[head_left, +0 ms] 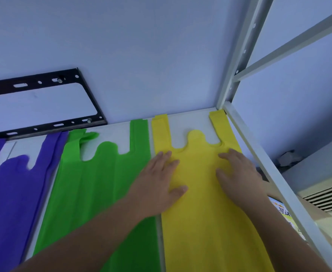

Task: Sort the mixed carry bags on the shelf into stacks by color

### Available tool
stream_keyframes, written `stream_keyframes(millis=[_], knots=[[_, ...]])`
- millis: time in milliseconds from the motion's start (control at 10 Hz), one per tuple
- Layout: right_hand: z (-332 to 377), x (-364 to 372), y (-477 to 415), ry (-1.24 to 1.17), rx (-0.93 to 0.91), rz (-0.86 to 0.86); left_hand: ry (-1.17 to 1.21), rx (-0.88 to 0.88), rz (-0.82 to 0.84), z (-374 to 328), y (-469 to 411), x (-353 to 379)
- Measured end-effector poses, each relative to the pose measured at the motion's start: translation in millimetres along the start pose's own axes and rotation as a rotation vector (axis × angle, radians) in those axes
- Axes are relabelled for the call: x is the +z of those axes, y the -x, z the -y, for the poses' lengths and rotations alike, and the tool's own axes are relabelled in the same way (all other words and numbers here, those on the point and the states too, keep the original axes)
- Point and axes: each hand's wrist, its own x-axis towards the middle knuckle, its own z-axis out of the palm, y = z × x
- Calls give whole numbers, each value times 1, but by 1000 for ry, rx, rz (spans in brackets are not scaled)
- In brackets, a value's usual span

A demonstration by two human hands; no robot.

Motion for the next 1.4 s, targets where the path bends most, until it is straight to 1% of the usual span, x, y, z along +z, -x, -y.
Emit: stream_keyframes(millis=[100,300,400,500,600,800,1000,1100,1200,1300,1400], knots=[[-6,3,-2,33,25,54,-78,6,97,-7,6,13],[-8,6,-8,61,-85,98,-124,-46,118,-9,2,7],[-9,6,-7,71,-125,106,-103,-71,116,-11,5,2],[-5,3,-10,163,-134,114,-61,-94,79,-7,17,-7],[10,4,1,195,-174,104,-23,-131,35,3,42,-14],[69,24,90,144,-306,115,-55,-158,11,28,115,-28],[123,69,197,109,-361,71,-79,-114,13,83,217,-28],[153,88,248,143,-391,101,-60,-145,18,112,277,-24],[175,101,286,184,-420,149,-32,-162,13,126,329,-23],[191,106,308,223,-432,179,-23,-223,-35,138,372,-28],[202,97,328,247,-497,180,14,-285,-41,142,417,-32]])
